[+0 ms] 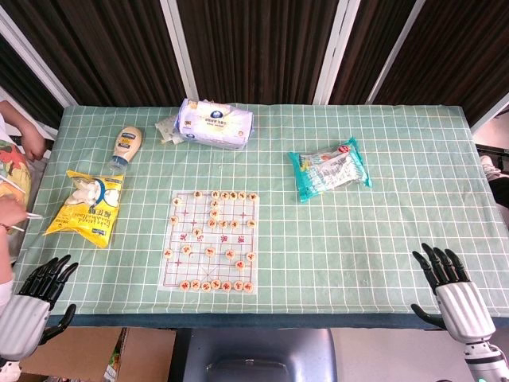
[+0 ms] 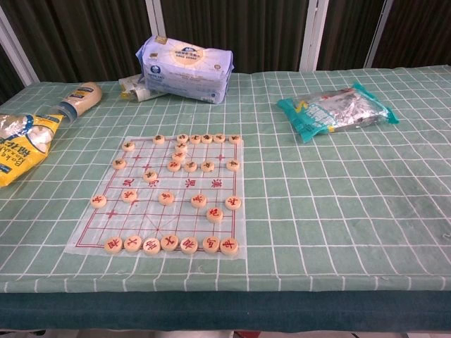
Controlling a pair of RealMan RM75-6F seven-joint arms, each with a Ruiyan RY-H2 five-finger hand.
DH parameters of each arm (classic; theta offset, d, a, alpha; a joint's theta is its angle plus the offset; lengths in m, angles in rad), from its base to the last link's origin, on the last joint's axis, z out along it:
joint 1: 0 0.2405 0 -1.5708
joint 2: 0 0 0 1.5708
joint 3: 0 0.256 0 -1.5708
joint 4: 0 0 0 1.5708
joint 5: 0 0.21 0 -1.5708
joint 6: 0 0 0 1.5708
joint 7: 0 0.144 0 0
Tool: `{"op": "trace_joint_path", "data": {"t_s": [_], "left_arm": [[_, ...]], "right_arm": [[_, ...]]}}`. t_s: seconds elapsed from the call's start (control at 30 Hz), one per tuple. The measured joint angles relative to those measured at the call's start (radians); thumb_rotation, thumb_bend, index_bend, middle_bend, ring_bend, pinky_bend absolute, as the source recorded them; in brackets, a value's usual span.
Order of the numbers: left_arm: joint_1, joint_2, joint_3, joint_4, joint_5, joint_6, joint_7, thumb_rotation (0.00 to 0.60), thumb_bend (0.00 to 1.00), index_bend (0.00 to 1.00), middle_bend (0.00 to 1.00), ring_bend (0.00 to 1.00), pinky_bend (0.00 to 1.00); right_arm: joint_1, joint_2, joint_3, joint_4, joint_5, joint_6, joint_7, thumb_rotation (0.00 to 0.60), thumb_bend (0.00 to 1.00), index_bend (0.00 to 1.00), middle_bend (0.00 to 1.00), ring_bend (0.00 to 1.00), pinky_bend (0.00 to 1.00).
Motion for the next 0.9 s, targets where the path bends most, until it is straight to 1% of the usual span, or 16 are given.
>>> {"op": "trace_joint_path", "data": {"t_s": [0.27,0.37,0.4,0.47,0.53,0.57,0.63,0.67,0.7,0.73,0.77,0.8,0.83,0.9], "left_arm": [[-0.026,-0.018,0.0,0.003,0.007,-0.043,0.007,0.6,0.43,0.0,0.0,0.0,0.14],[-0.052,-0.035,-0.008,0.004,0.02,-0.061,0.004,0.6,0.43,0.0,0.0,0.01,0.16],[-0.066,-0.04,-0.014,0.002,0.019,-0.079,0.003,0.6,0.43,0.0,0.01,0.02,0.18],[-0.095,-0.049,-0.029,-0.004,0.01,-0.117,0.001,0.6,0.43,0.0,0.06,0.08,0.22],[-0.138,-0.066,-0.059,-0.011,-0.012,-0.173,0.007,0.6,0.43,0.0,0.15,0.19,0.32],[-0.159,-0.077,-0.076,-0.012,-0.025,-0.197,0.014,0.6,0.43,0.0,0.25,0.29,0.42],[-0.202,-0.116,-0.122,-0.008,-0.063,-0.239,0.038,0.6,0.43,0.01,0.36,0.42,0.56],[-0.218,-0.134,-0.139,-0.006,-0.08,-0.253,0.049,0.6,0.43,0.02,0.43,0.51,0.66],[-0.235,-0.158,-0.158,-0.002,-0.1,-0.268,0.064,0.6,0.43,0.06,0.61,0.7,0.82],[-0.246,-0.176,-0.171,0.002,-0.114,-0.277,0.072,0.6,0.43,0.09,0.71,0.81,0.91],[-0.258,-0.193,-0.182,0.004,-0.128,-0.288,0.077,0.6,0.43,0.15,0.87,0.95,0.99],[-0.276,-0.212,-0.197,0.008,-0.15,-0.309,0.079,0.6,0.43,0.21,0.96,1.0,1.0],[-0.289,-0.227,-0.212,0.012,-0.172,-0.327,0.08,0.6,0.43,0.25,0.99,1.0,1.0],[-0.324,-0.276,-0.25,0.026,-0.241,-0.368,0.083,0.6,0.43,0.33,1.0,1.0,1.0]], "right_arm": [[-0.004,0.01,-0.004,0.005,-0.003,0.007,0.021,0.6,0.29,0.0,0.0,0.0,0.0],[-0.006,0.015,-0.009,0.007,-0.017,0.012,0.033,0.6,0.29,0.0,0.0,0.0,0.0],[-0.005,0.016,-0.01,0.008,-0.02,0.012,0.037,0.6,0.29,0.0,0.0,0.0,0.0],[-0.004,0.02,-0.011,0.009,-0.018,0.01,0.051,0.6,0.29,0.0,0.0,0.0,0.0],[-0.002,0.023,-0.008,0.01,-0.011,0.008,0.058,0.6,0.29,0.0,0.0,0.0,0.0],[-0.002,0.023,-0.007,0.011,-0.008,0.008,0.06,0.6,0.29,0.0,0.0,0.0,0.0],[-0.001,0.024,-0.002,0.012,0.0,0.005,0.065,0.6,0.29,0.0,0.0,0.0,0.0],[-0.001,0.024,-0.002,0.012,0.001,0.004,0.065,0.6,0.29,0.0,0.0,0.0,0.0],[0.0,0.024,-0.001,0.012,0.002,0.004,0.066,0.6,0.29,0.0,0.0,0.0,0.0],[0.001,0.023,0.001,0.014,0.006,0.0,0.066,0.6,0.29,0.0,0.0,0.0,0.0],[0.003,0.022,0.003,0.015,0.013,-0.005,0.066,0.6,0.29,0.0,0.0,0.0,0.0],[0.005,0.021,0.007,0.017,0.022,-0.011,0.065,0.6,0.29,0.0,0.0,0.0,0.0],[0.009,0.018,0.011,0.02,0.035,-0.022,0.063,0.6,0.29,0.0,0.0,0.0,0.0],[0.014,0.013,0.018,0.024,0.051,-0.038,0.059,0.6,0.29,0.0,0.0,0.0,0.0]]}}
